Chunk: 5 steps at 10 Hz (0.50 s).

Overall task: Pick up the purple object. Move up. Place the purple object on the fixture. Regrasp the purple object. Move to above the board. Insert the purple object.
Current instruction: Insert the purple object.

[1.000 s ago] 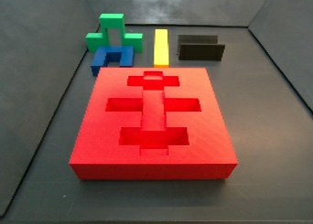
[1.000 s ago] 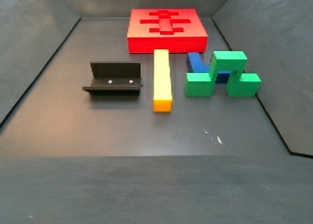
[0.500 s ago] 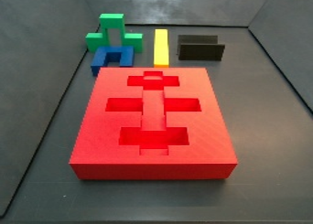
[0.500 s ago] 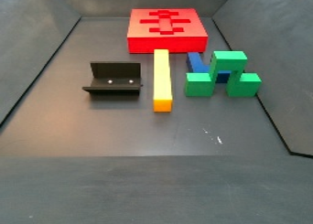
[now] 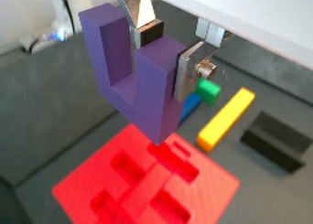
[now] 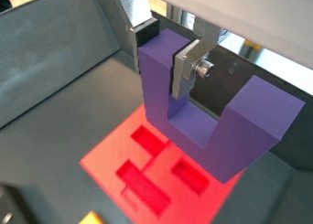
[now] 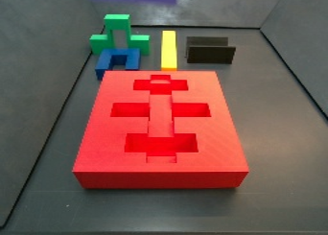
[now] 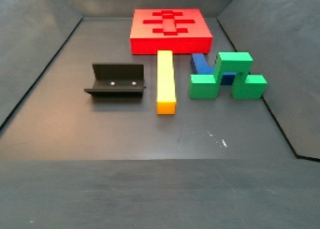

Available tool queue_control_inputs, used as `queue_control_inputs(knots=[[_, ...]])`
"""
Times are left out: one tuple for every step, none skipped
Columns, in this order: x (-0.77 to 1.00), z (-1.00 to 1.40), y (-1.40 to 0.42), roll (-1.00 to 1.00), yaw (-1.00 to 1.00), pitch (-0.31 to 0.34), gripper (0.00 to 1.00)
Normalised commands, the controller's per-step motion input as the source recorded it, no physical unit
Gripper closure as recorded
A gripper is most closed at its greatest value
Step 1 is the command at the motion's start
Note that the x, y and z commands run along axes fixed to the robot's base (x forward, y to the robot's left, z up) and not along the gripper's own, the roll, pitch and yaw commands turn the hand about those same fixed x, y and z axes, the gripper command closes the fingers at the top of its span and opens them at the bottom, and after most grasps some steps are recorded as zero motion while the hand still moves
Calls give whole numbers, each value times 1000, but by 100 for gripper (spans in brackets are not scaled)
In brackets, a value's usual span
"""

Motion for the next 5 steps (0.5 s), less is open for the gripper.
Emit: queue_control_inputs(knots=[[389,-614,-623,0,183,-246,100],[426,-666,-640,0,197,-231,100],[331,-734,-660,47,151,-211,100],[280,-754,-591,161,123,-126,100],[191,-726,-571,246,71,-51,100]])
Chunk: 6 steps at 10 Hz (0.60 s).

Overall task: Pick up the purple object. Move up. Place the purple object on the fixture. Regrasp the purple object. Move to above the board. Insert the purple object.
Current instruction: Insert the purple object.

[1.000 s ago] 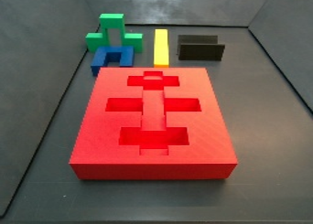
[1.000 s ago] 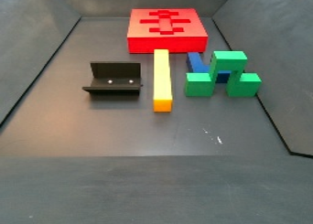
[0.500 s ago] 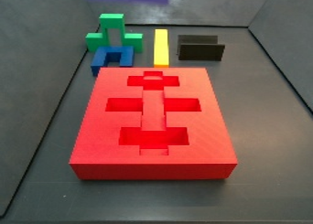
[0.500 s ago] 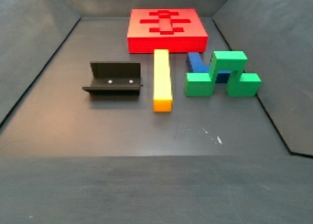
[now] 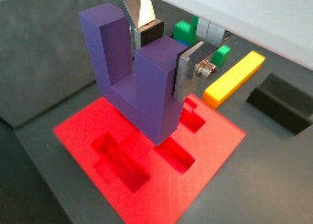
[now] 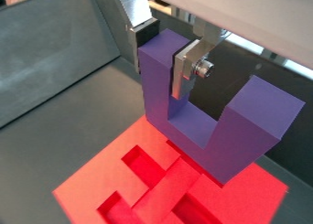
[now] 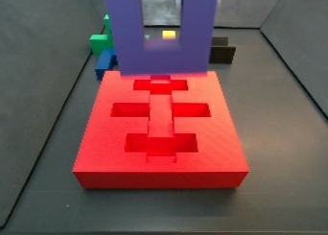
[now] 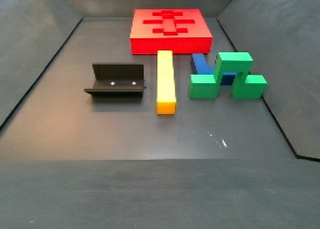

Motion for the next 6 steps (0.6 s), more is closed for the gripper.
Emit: queue_control_inputs(knots=[[111,-754,-546,240,51,-49,100],[54,-777,-486,190,40,-71,100],[57,-680,-420,180,31,-59,100],[69,-611,-314,110,17,-61,100],[54,-463,-157,66,0,-29,100],[40,-343,-29,106,0,0,100]])
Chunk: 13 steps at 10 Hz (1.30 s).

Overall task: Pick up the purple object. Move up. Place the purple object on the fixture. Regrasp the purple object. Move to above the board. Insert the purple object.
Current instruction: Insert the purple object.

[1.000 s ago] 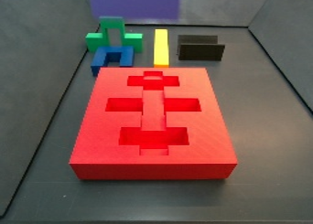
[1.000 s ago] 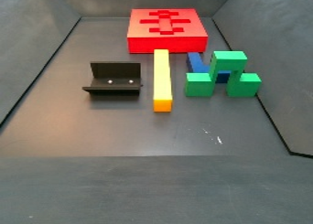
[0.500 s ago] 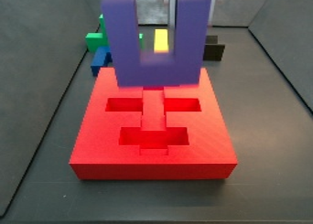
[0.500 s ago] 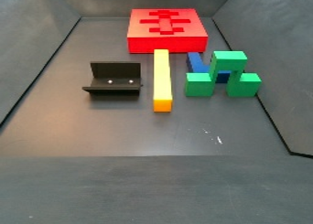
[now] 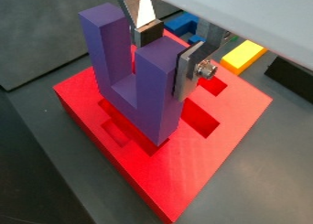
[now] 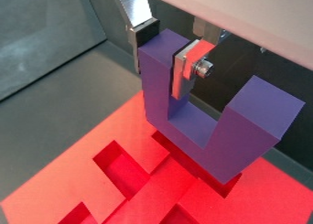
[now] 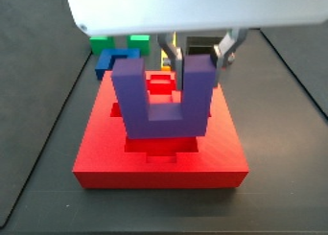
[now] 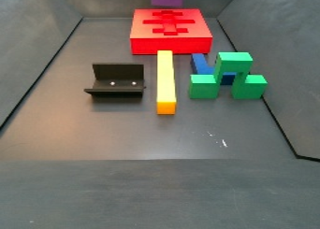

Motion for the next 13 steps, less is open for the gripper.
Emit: queue_control_inputs(knots=[[103,-297,0,153,0,0,100],[0,-300,-6,190,0,11,100],[0,-269,-43,109,0,0,100],[46,-237,-126,119,0,0,100],[3,-191,-120,136,0,0,100],[0,-126,-186,131,40,3,100],[46,-134,-197,131,37,0,100],[80,-177,-123,127,0,0,100],[149,-183,-34,146,3,0,100],[109,-217,0,161,17,0,100],[80,-186,0,154,0,0,100],[66,-160,0,149,0,0,100],[37,-183,-26,116,0,0,100]])
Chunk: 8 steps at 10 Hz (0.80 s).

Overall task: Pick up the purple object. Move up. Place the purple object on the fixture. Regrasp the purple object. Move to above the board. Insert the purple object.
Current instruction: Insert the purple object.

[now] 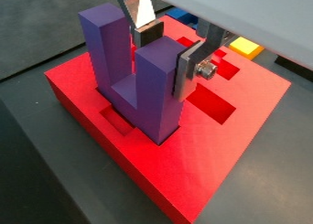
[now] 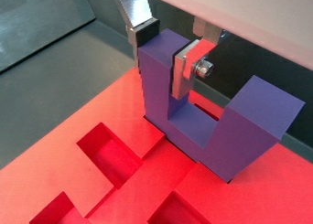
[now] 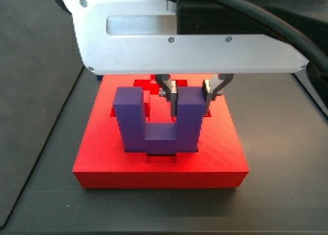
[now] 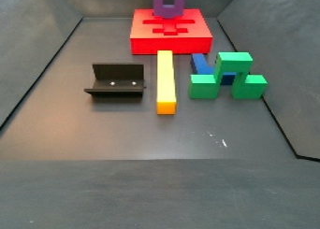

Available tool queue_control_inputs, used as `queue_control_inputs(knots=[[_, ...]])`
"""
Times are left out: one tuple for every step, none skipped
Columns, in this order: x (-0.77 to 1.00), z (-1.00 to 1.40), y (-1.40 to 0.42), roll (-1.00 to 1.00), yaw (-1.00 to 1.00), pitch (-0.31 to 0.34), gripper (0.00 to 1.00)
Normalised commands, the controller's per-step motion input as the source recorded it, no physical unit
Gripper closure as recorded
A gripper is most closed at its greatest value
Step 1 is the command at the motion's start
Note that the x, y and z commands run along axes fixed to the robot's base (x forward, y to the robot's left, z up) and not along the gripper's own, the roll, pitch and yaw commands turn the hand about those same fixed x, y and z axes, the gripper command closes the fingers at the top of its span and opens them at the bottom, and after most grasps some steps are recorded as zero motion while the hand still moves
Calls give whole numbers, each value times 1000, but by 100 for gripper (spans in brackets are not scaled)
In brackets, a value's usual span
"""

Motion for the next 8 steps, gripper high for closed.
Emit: queue_control_inputs(knots=[[29,-274,-89,83,0,0,100],[29,-449,0,6,0,-109,100],[20,-749,0,70,0,-129,100],[20,-911,-17,113,0,-123,100],[17,-946,0,116,0,-107,100],[69,-920,-11,121,0,-110,100],[26,-726,-74,144,0,-87,100],[0,0,0,0,0,0,100]])
